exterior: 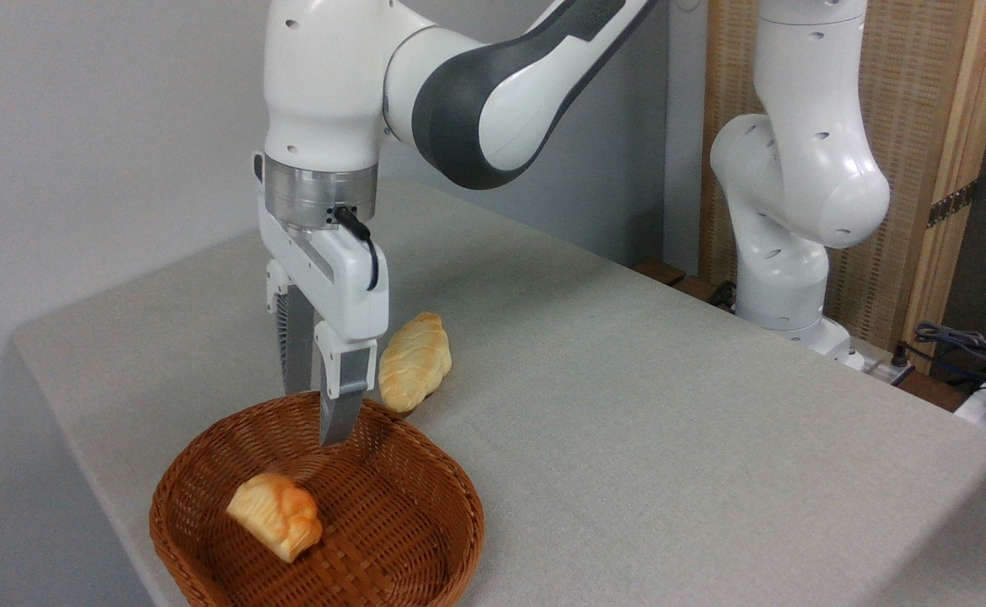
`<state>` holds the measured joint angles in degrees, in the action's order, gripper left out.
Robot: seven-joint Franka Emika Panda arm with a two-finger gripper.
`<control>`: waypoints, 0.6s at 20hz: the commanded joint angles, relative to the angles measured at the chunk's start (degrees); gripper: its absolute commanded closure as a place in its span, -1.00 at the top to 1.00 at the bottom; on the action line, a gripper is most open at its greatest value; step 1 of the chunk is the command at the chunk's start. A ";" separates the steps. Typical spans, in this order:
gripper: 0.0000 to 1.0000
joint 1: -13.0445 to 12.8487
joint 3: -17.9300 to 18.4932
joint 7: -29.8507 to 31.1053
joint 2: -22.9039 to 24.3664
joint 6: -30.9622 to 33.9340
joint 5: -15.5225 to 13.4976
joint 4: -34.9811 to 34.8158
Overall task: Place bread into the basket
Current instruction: 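Raise the open gripper up out of the basket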
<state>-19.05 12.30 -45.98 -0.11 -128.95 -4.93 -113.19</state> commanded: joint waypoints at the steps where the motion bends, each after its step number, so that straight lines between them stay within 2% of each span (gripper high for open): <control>1: 1.00 -0.37 0.18 10.62 2.74 1.06 -0.09 1.30; 2: 1.00 -0.37 0.00 11.78 3.10 2.11 0.18 1.30; 5: 1.00 -0.81 -0.44 13.98 4.42 8.34 4.03 2.00; 7: 1.00 -0.99 -0.70 16.70 4.68 11.24 4.75 2.79; 12: 1.00 -0.99 -2.02 17.24 6.26 18.28 7.29 4.82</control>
<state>-19.71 10.94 -30.24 5.03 -115.34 -0.06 -109.95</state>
